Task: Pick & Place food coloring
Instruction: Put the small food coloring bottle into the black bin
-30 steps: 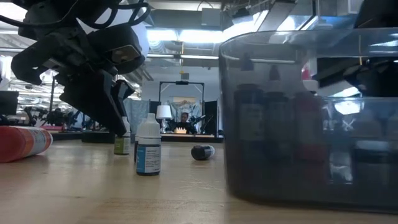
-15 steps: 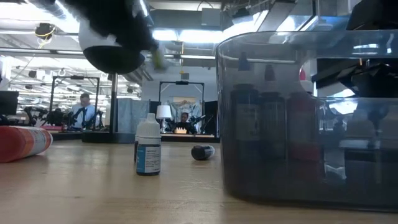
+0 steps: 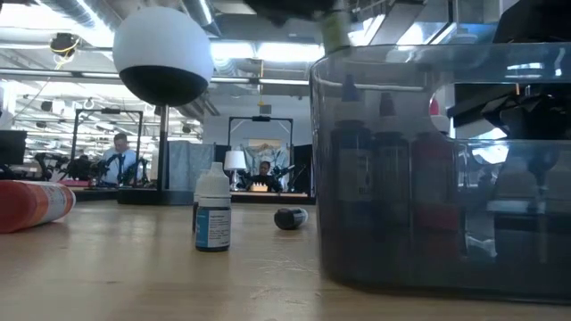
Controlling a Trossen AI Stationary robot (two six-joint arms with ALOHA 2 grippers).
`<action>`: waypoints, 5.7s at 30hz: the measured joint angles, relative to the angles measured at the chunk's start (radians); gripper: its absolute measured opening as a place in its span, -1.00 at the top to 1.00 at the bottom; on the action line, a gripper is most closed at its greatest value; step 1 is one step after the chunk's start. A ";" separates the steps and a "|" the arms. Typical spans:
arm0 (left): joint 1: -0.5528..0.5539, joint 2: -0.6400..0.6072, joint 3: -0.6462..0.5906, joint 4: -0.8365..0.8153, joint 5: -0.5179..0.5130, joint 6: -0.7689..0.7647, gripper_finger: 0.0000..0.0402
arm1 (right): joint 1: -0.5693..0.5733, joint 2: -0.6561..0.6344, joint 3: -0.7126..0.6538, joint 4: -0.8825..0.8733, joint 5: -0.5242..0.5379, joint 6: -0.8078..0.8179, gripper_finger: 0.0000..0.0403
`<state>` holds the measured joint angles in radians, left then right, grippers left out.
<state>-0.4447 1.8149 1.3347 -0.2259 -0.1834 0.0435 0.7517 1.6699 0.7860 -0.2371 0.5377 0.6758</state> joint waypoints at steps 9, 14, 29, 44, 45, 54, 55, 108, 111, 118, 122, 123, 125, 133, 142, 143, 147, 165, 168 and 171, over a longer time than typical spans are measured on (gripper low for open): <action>-0.013 0.160 0.144 -0.031 0.003 0.003 0.70 | 0.000 -0.001 0.000 0.006 -0.037 0.002 0.33; -0.003 0.199 0.144 -0.044 0.003 -0.050 0.70 | 0.000 -0.001 0.000 0.012 -0.043 0.003 0.33; 0.017 0.280 0.144 -0.029 0.077 -0.102 0.71 | 0.000 -0.001 0.000 0.024 -0.043 0.002 0.33; 0.022 0.281 0.143 -0.034 0.099 -0.109 0.67 | 0.000 -0.001 0.000 0.024 -0.043 0.000 0.33; 0.022 0.281 0.143 -0.034 0.099 -0.109 0.66 | 0.000 -0.001 0.000 0.024 -0.043 0.000 0.33; 0.022 0.281 0.143 -0.034 0.099 -0.135 0.55 | 0.000 -0.001 0.000 0.024 -0.043 0.000 0.33; 0.022 0.281 0.143 -0.034 0.099 -0.135 0.55 | 0.000 -0.001 0.000 0.024 -0.043 0.000 0.33; -0.015 -0.082 -0.180 -0.347 -0.167 -0.452 0.24 | 0.000 -0.001 0.000 0.022 -0.096 -0.004 0.33; -0.002 -0.082 -0.197 -0.341 -0.163 -0.492 0.17 | 0.000 -0.001 0.000 0.022 -0.095 -0.006 0.33; 0.009 -0.082 -0.201 -0.300 -0.141 -0.456 -0.05 | 0.000 -0.001 0.000 0.017 -0.095 -0.007 0.33; 0.008 -0.082 -0.201 -0.294 -0.186 -0.466 -0.09 | 0.000 -0.001 0.000 0.016 -0.095 -0.007 0.33; 0.009 -0.082 -0.201 -0.293 -0.205 -0.485 -0.09 | 0.000 -0.001 0.000 0.016 -0.095 -0.007 0.33; 0.009 -0.082 -0.201 -0.293 -0.242 -0.516 -0.08 | 0.000 -0.001 0.000 0.016 -0.095 -0.007 0.33; 0.008 -0.082 -0.201 -0.293 -0.225 -0.513 -0.09 | 0.000 -0.001 0.000 0.016 -0.095 -0.008 0.33; 0.018 -0.013 -0.201 -0.252 -0.114 -0.490 0.00 | 0.000 -0.001 -0.001 0.015 -0.094 -0.008 0.33; 0.021 0.000 -0.201 -0.253 -0.107 -0.491 0.02 | 0.000 -0.001 -0.001 0.015 -0.092 -0.008 0.33; 0.024 0.028 -0.201 -0.253 -0.101 -0.490 0.10 | 0.000 -0.001 -0.002 0.016 -0.087 -0.008 0.33; 0.024 0.028 -0.201 -0.218 -0.086 -0.423 0.71 | 0.000 -0.001 -0.002 0.015 -0.084 -0.008 0.33; 0.024 0.021 -0.189 -0.251 -0.083 -0.423 0.72 | 0.000 -0.001 -0.002 0.015 -0.084 -0.008 0.33; 0.018 -0.003 -0.144 -0.311 -0.080 -0.423 0.71 | 0.000 -0.001 -0.002 0.014 -0.085 -0.008 0.33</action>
<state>-0.4267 1.8120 1.1910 -0.5367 -0.2635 -0.3794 0.7517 1.6691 0.7845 -0.2229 0.4530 0.6682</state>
